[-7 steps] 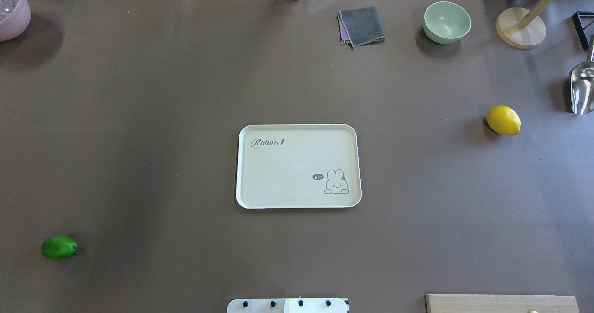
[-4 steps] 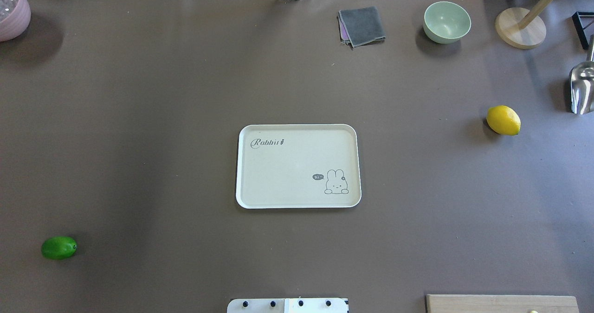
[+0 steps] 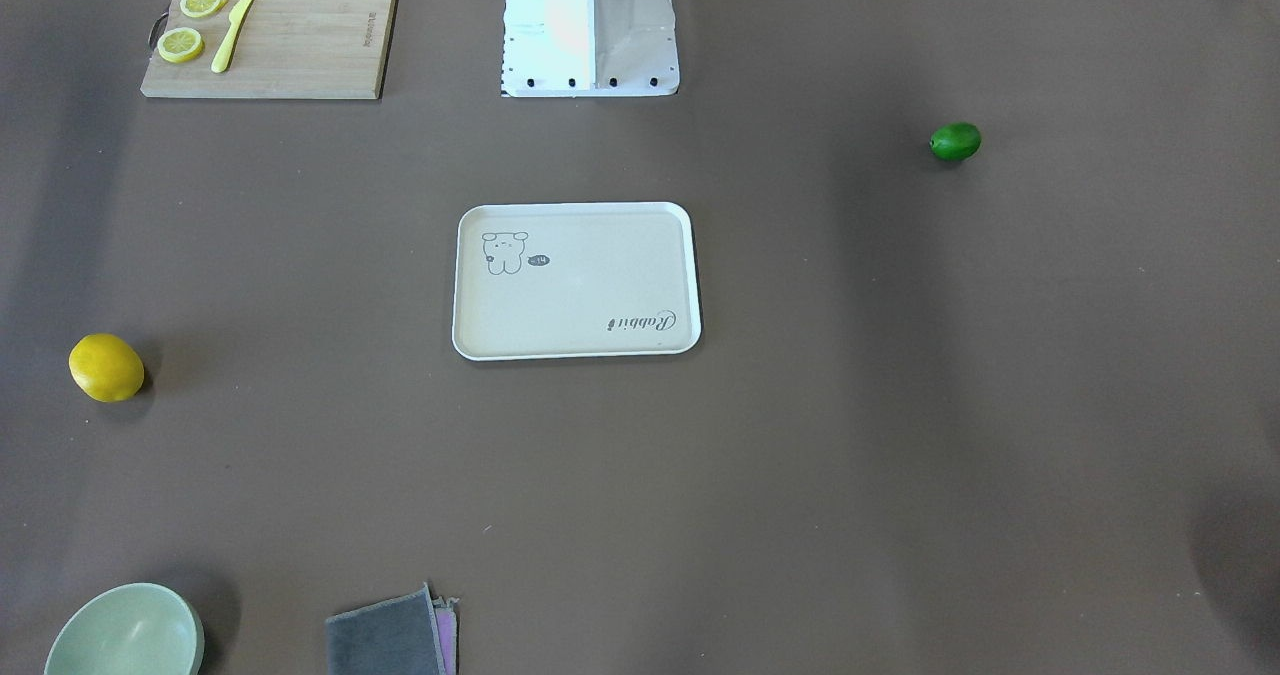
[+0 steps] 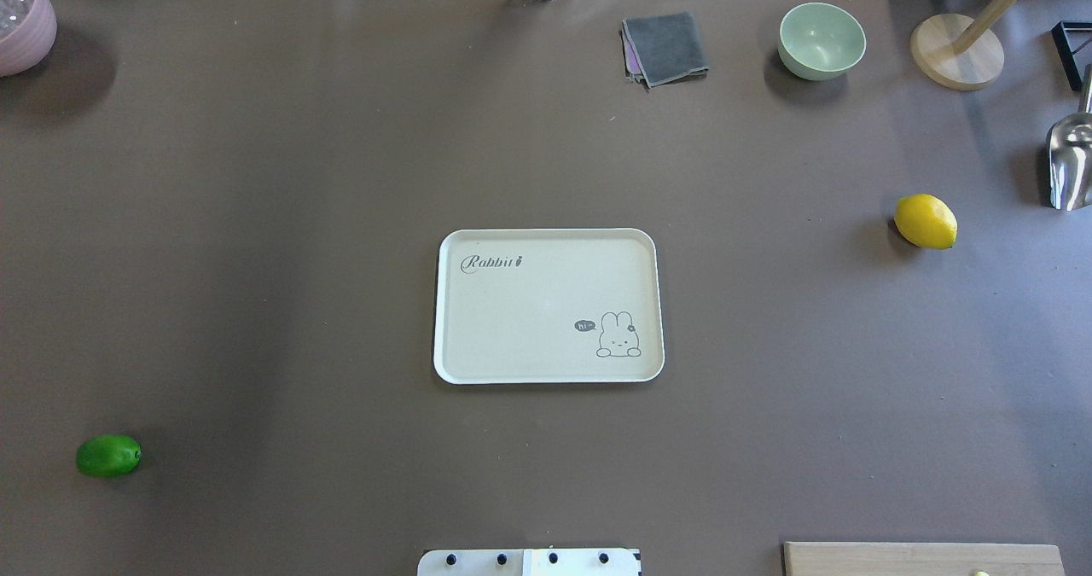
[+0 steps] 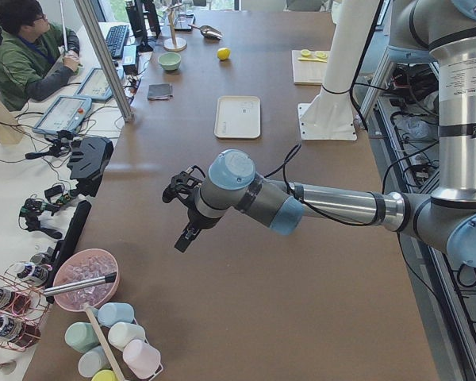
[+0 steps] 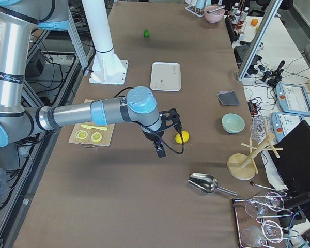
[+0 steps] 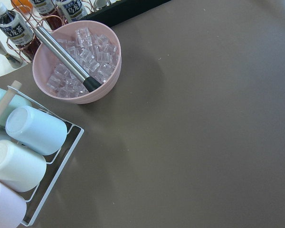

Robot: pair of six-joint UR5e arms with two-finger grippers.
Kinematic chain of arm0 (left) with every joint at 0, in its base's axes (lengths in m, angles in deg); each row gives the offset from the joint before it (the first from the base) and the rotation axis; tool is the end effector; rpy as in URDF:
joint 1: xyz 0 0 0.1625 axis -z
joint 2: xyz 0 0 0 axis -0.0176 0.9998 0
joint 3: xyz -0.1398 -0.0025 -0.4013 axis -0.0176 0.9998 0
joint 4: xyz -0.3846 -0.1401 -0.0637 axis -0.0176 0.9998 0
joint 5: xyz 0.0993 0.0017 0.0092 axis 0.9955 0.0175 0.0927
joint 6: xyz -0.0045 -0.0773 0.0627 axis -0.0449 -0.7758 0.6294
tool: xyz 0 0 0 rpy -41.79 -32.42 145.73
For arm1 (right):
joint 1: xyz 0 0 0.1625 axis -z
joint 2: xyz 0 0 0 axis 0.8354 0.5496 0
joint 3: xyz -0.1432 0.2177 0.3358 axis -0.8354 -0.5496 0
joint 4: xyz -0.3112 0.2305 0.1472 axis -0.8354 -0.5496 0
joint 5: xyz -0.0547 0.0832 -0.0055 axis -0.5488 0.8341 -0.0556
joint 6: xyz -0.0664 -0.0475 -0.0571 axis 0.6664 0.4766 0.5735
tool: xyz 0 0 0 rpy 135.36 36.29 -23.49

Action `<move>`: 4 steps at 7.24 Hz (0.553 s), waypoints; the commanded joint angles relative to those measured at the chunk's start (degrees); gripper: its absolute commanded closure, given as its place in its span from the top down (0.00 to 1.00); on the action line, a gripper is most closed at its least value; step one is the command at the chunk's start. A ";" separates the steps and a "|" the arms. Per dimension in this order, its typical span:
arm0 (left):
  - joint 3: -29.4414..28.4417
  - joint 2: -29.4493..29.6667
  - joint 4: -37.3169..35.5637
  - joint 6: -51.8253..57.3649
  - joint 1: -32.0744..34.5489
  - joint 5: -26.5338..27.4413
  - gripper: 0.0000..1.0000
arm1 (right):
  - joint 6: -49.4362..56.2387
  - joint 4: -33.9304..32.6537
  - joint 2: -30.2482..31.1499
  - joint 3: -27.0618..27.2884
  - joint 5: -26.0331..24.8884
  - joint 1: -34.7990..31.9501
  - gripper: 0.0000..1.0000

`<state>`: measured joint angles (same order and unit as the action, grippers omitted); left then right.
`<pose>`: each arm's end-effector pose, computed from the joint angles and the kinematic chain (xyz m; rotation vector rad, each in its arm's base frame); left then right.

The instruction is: Place all lemons on tray

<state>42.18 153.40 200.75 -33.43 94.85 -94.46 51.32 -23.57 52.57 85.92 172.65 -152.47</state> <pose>-0.0951 -0.4525 0.5517 0.5775 0.6962 0.2428 0.0987 -0.3806 0.5397 0.3355 -0.7865 -0.1866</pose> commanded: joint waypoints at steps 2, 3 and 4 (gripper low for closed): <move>-0.26 -0.16 5.33 -9.12 -11.18 0.07 0.99 | -8.73 2.12 -0.08 -0.06 0.92 0.79 1.00; -0.52 -1.82 11.02 -14.66 -14.27 0.25 1.00 | -10.92 2.12 -0.17 -0.06 0.83 1.67 1.00; -0.53 -3.75 15.16 -18.28 -18.65 0.43 1.00 | -12.08 2.12 -0.17 -0.06 0.75 2.55 1.00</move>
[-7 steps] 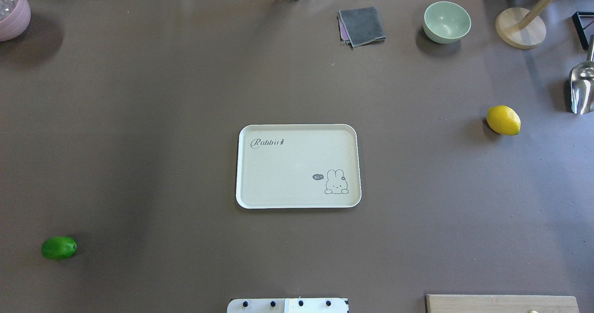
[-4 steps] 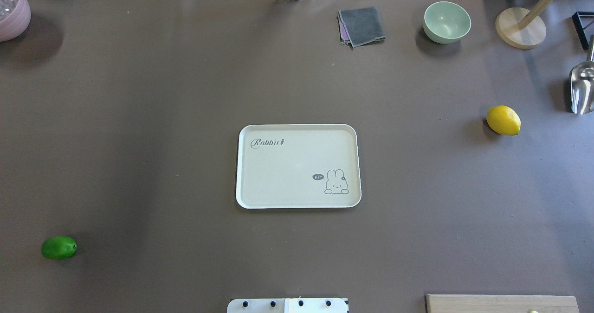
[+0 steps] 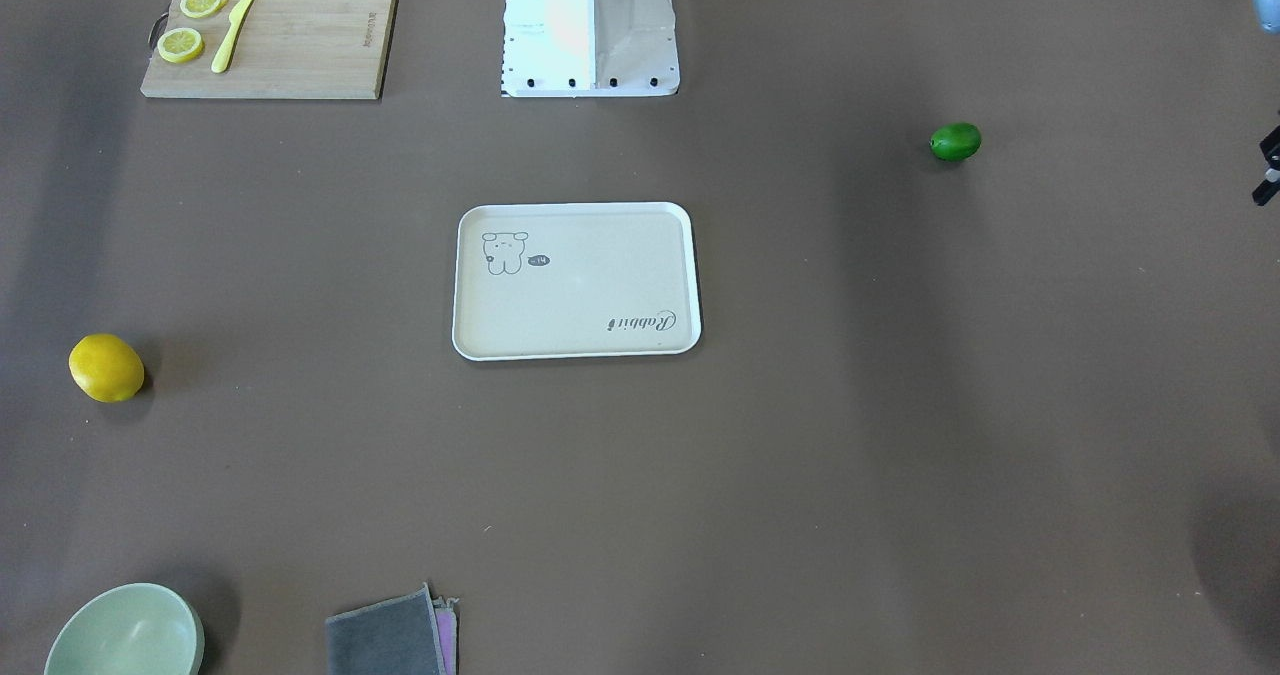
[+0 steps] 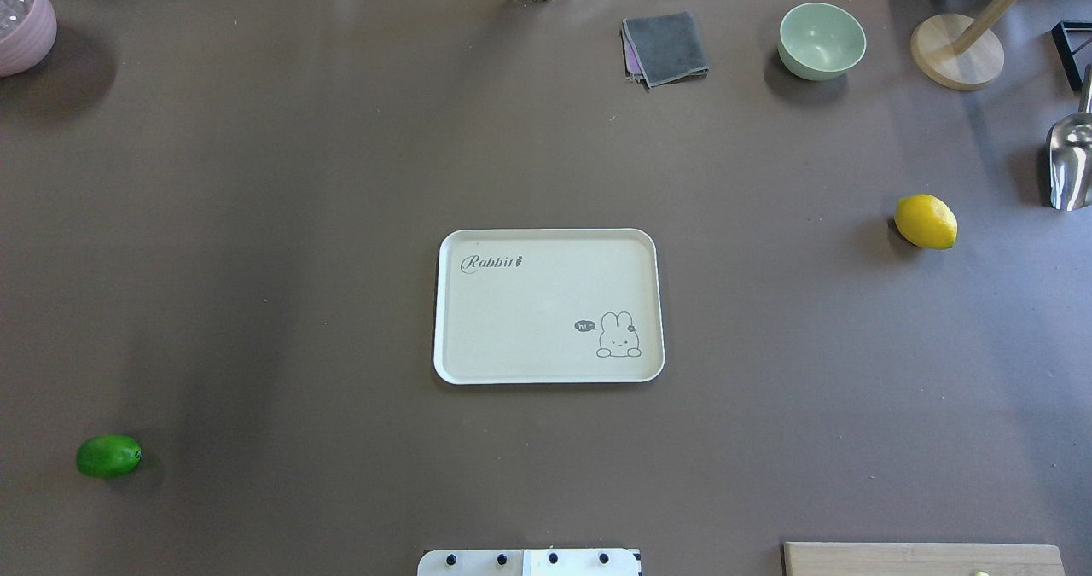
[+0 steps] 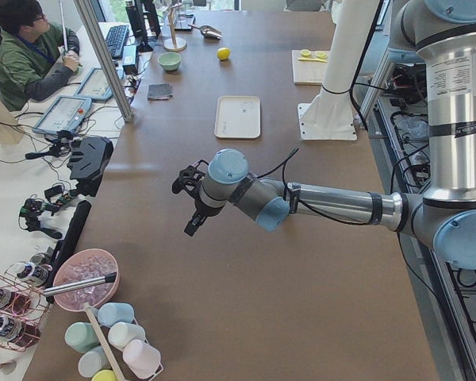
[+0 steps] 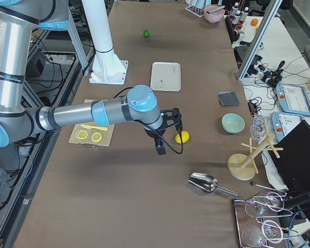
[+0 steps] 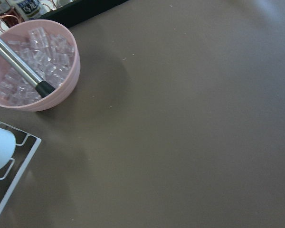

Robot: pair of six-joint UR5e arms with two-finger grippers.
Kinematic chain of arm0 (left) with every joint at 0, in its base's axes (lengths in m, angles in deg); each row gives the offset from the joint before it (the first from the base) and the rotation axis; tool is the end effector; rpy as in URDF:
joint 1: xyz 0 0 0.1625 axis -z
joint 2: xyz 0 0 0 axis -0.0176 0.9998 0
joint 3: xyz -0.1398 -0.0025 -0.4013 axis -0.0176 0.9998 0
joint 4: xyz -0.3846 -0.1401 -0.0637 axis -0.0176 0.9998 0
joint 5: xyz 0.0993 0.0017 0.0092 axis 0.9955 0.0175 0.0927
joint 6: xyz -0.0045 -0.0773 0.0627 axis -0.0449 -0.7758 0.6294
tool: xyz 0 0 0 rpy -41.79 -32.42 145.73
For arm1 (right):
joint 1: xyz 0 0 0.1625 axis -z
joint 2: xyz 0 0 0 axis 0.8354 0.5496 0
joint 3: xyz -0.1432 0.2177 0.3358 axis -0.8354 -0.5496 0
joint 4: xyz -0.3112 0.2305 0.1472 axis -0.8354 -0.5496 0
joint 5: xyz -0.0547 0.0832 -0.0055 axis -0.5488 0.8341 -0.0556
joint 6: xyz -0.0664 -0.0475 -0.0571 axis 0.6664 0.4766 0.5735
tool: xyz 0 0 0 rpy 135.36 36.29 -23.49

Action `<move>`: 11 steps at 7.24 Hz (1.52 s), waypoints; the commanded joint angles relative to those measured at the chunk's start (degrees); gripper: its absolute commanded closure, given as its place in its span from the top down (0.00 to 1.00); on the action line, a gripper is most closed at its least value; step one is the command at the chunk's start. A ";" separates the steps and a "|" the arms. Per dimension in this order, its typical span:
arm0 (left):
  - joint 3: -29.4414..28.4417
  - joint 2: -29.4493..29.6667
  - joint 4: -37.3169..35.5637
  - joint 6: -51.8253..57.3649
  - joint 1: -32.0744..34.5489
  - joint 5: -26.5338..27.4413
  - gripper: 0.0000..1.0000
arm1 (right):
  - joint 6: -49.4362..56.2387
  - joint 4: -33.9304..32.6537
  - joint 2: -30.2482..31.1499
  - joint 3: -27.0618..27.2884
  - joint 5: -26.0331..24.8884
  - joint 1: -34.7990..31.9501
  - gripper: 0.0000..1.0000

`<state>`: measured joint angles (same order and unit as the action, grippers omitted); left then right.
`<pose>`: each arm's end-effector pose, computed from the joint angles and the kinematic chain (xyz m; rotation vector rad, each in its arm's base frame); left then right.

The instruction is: Place all lemons on tray

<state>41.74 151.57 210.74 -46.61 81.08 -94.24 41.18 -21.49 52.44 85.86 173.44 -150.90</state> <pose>0.0130 -0.4507 0.5489 0.5286 0.8167 0.3018 0.0875 -0.3853 0.5342 0.2885 -0.8261 -0.0638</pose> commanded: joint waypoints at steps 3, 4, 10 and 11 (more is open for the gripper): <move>-0.09 -5.70 13.34 -11.68 -17.53 1.43 0.99 | -1.94 0.13 0.04 0.00 -0.05 1.17 1.00; -0.09 -8.16 19.04 -15.29 -23.23 4.74 0.99 | -1.86 0.13 0.04 0.00 -0.05 1.17 1.00; -0.26 -14.68 33.41 -16.30 -40.85 7.15 0.98 | -1.94 1.72 0.30 -0.08 0.04 1.17 1.00; -0.35 -14.16 33.42 -16.30 -41.83 7.24 0.98 | -1.86 1.72 0.30 -0.17 -0.05 1.17 1.00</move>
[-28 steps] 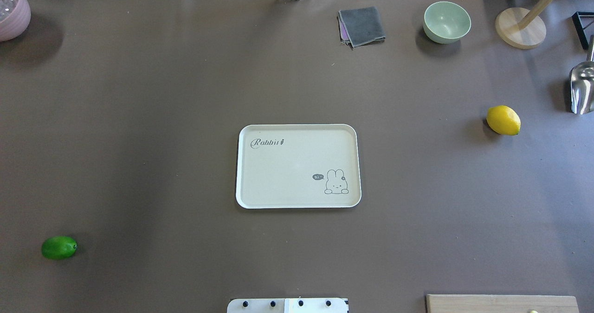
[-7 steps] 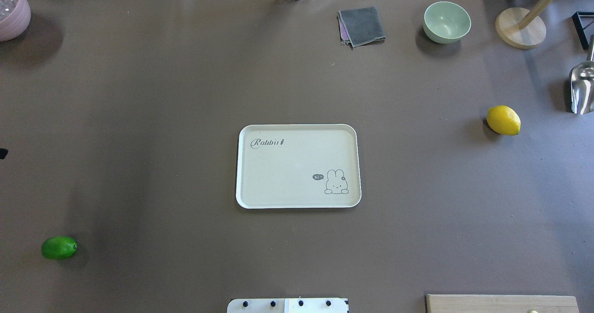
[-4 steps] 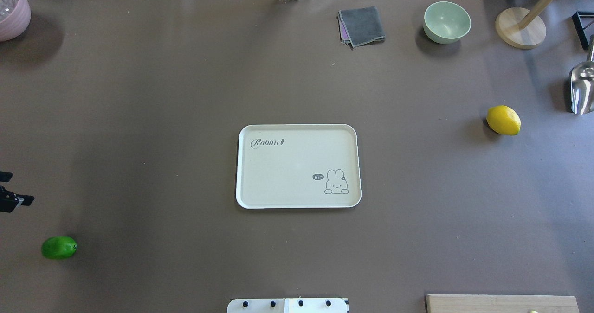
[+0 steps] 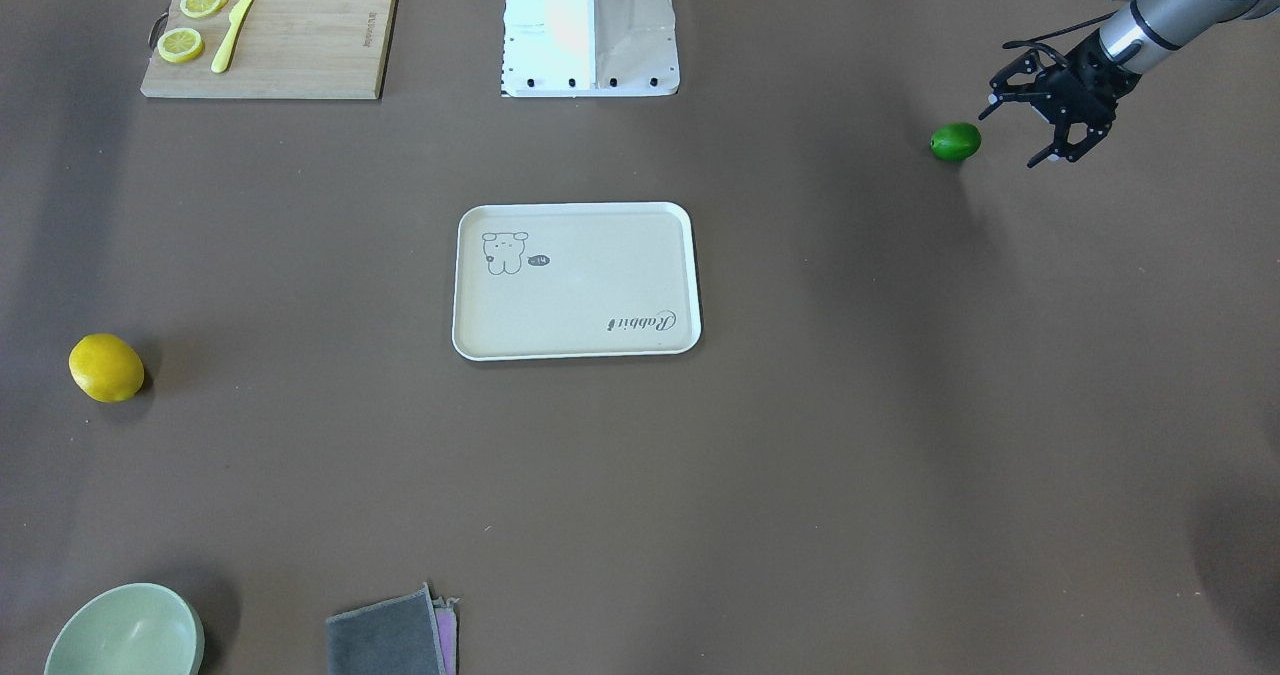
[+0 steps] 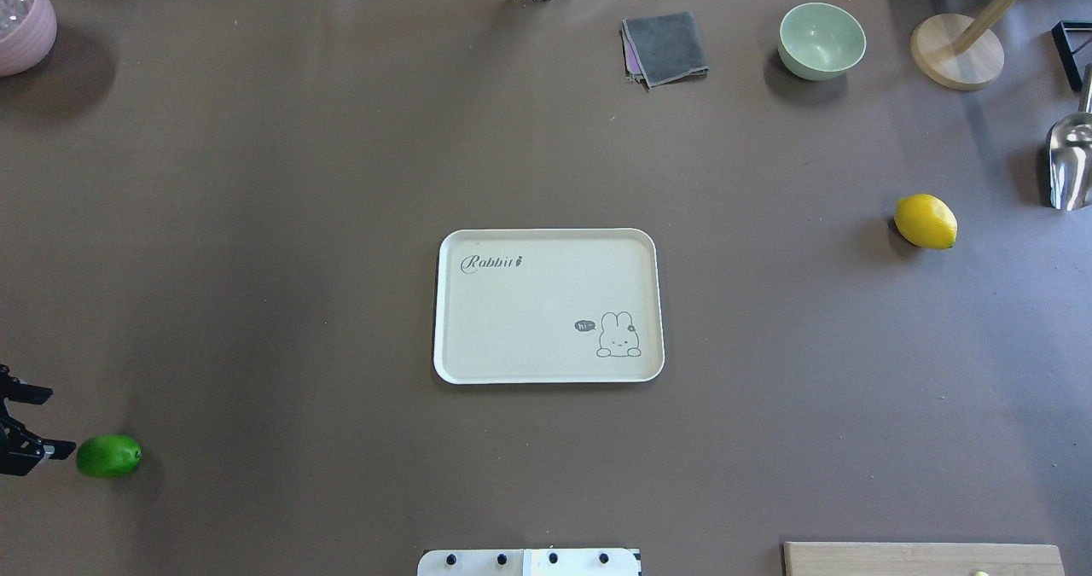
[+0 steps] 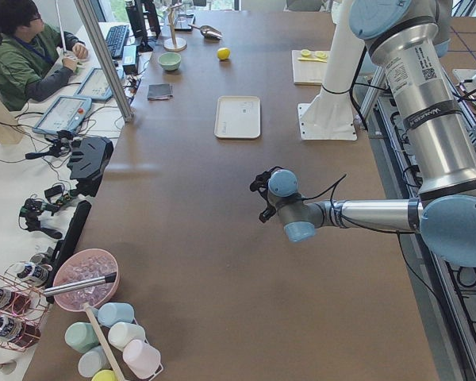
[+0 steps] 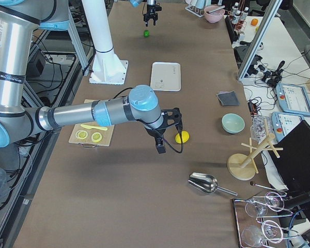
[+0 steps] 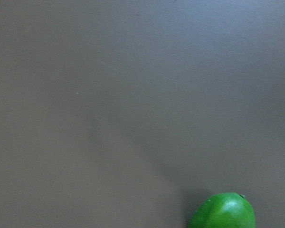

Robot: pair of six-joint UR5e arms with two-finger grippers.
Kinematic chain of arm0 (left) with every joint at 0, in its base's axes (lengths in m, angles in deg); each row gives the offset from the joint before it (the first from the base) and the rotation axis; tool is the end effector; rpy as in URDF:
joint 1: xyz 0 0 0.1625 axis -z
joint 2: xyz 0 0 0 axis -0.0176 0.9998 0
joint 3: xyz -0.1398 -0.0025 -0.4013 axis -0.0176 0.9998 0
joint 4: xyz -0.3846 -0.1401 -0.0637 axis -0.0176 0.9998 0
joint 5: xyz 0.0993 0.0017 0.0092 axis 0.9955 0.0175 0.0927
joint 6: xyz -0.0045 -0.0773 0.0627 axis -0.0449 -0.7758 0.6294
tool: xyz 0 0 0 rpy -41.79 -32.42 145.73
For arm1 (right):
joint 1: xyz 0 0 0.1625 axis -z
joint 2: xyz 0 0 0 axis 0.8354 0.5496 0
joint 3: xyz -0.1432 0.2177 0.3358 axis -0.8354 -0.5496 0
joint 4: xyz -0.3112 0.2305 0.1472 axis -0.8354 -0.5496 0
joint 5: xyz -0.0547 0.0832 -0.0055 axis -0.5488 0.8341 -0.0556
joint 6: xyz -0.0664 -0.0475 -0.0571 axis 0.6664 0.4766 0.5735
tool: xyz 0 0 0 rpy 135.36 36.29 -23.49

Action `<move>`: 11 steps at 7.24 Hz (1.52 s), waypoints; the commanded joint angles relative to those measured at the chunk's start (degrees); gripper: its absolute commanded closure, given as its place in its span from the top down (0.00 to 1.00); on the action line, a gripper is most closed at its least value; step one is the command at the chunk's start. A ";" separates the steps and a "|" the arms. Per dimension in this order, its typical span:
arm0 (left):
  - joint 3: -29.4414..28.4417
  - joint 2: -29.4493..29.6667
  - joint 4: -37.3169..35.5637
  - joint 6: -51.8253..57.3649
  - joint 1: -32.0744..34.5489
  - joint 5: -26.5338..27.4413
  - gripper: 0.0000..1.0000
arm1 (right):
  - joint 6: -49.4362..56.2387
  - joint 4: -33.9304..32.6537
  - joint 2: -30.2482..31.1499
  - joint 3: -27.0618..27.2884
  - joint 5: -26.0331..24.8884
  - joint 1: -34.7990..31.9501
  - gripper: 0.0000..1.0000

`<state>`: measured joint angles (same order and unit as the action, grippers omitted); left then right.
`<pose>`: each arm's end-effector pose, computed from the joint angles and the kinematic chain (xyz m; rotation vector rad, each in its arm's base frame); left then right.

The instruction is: Place all lemons on tray

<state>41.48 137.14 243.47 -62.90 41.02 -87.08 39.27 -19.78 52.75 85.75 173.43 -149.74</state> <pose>0.2100 -0.2735 0.5853 0.4294 1.0582 0.7273 0.0796 -0.3862 0.5339 0.2873 -0.8319 -0.0611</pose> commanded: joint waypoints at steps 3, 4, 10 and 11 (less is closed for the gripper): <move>-2.54 2.81 0.87 -0.18 -6.77 2.43 0.98 | 0.14 -0.08 0.00 -0.24 -0.04 0.00 1.00; -3.86 3.52 2.00 -0.19 -7.13 2.70 0.98 | 0.14 -0.08 0.00 -0.24 -0.04 0.00 1.00; -5.36 3.26 11.47 -7.51 -7.49 2.62 0.00 | 0.32 0.00 0.44 -0.15 0.05 0.00 1.00; -5.28 4.74 13.33 -11.13 -7.49 2.71 0.00 | 0.40 0.00 0.53 -0.24 0.05 -0.09 1.00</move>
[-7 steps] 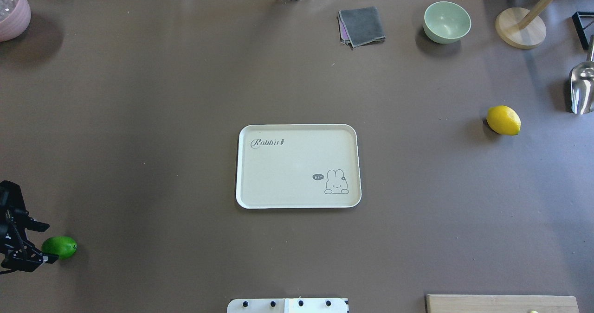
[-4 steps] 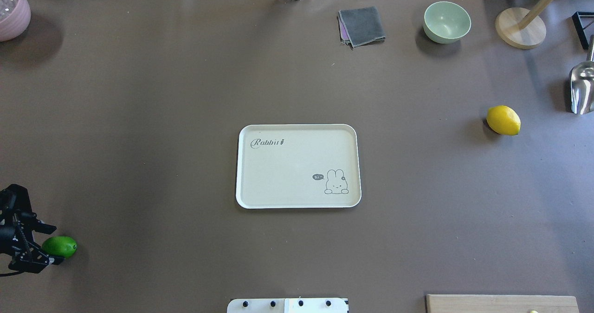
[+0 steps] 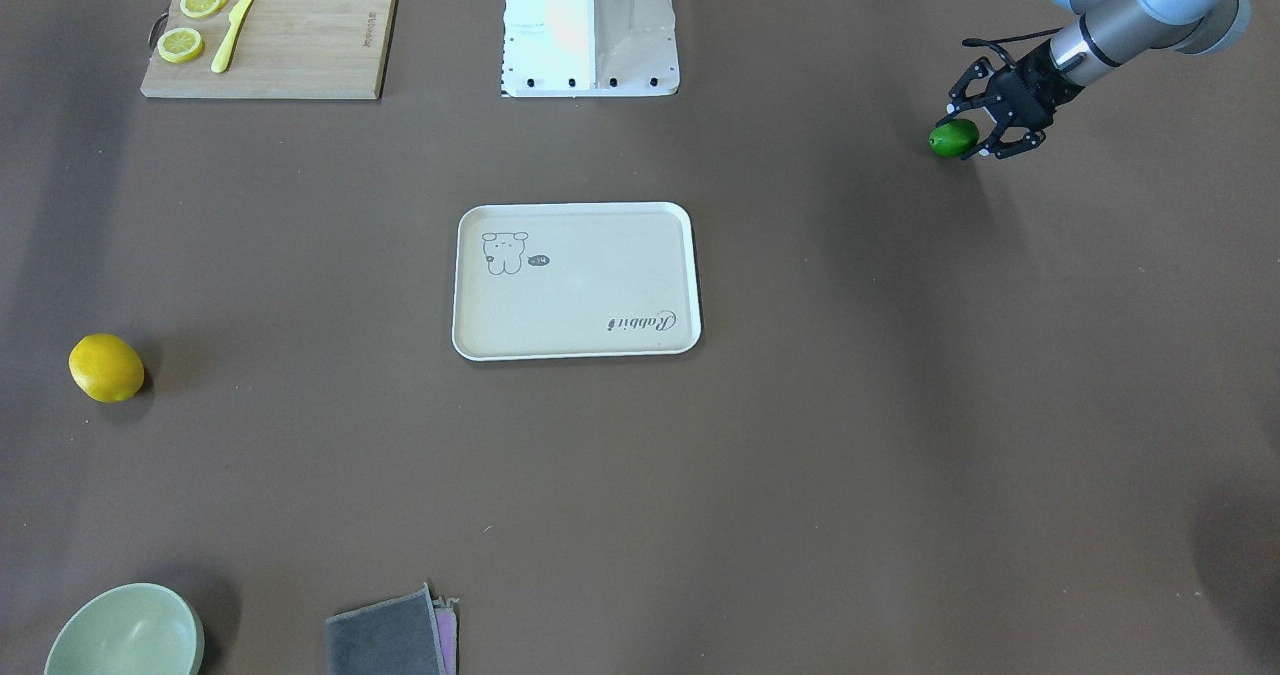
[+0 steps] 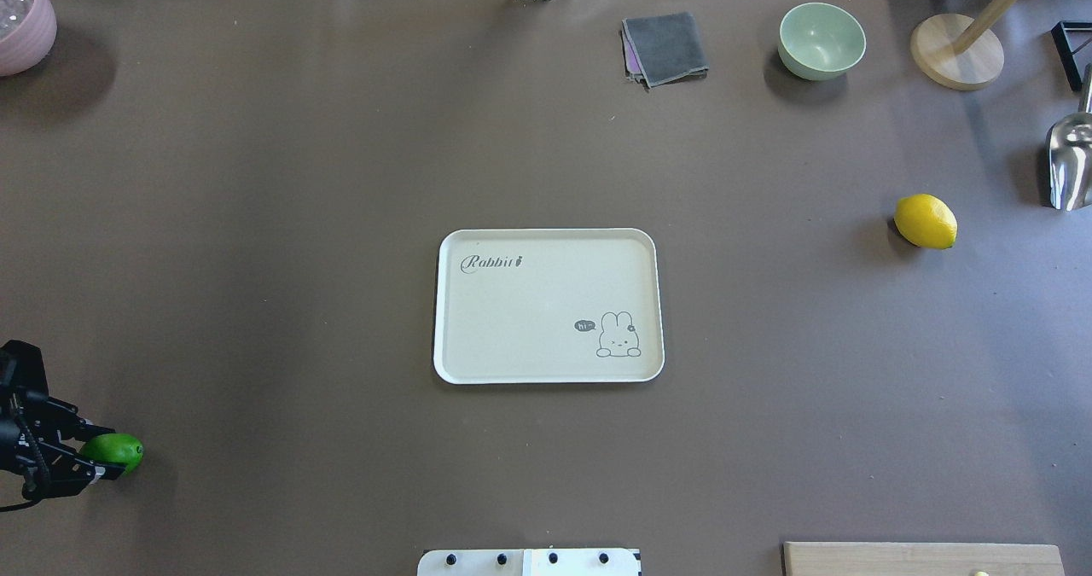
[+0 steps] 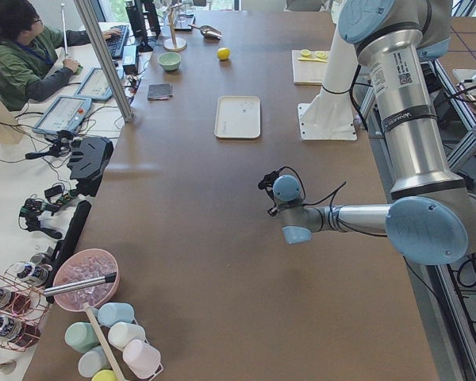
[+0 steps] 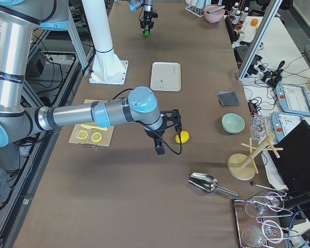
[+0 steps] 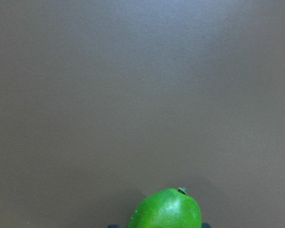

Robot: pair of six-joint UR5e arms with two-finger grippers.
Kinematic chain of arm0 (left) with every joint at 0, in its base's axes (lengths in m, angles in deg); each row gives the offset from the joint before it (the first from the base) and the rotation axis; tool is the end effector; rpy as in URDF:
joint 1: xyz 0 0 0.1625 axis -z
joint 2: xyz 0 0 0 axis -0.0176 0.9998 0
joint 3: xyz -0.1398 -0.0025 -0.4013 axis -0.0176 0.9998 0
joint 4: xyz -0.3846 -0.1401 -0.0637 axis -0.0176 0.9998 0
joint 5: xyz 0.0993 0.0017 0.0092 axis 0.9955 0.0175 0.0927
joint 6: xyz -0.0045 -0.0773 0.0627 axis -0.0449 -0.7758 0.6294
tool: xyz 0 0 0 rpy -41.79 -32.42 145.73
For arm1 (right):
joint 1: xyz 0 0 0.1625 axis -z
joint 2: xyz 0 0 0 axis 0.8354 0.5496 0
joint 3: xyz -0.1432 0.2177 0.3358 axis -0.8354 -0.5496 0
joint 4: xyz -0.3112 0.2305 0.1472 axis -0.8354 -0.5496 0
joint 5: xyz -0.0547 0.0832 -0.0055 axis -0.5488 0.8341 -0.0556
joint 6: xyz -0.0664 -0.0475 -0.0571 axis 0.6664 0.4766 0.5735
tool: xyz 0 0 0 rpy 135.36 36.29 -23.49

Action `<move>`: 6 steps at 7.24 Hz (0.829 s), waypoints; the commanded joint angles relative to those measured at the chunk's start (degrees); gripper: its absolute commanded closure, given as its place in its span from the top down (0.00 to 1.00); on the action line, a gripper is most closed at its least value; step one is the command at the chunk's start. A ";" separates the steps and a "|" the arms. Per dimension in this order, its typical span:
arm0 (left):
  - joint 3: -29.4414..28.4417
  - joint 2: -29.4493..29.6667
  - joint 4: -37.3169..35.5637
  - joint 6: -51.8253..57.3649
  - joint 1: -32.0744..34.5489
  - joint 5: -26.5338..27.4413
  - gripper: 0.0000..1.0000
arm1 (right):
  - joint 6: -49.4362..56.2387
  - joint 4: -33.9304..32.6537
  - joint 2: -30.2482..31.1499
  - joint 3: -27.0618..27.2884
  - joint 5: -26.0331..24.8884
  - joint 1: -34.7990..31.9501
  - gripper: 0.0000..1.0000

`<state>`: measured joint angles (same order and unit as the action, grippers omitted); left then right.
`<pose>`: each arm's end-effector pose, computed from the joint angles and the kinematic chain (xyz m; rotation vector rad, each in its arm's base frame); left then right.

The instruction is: Place all lemons on tray

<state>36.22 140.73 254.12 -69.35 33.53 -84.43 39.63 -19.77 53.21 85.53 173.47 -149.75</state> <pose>0.2563 -0.2562 0.5890 0.4563 1.1711 0.7551 0.0795 -0.3833 0.5389 0.2790 -0.8324 -0.0619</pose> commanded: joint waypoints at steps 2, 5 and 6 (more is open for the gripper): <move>0.08 7.81 3.05 -15.55 0.35 0.23 0.00 | -0.22 0.00 -0.02 0.07 0.01 -0.07 1.00; -0.01 19.23 1.39 -29.19 0.88 5.31 0.00 | -0.40 0.00 0.07 -0.02 0.01 -0.07 1.00; -0.01 23.54 -2.19 -31.59 0.88 7.07 0.00 | -0.40 0.00 0.07 -0.02 -0.08 0.02 1.00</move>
<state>36.27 159.08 255.03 -97.10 34.37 -79.57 39.26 -19.77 53.27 85.52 173.46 -149.81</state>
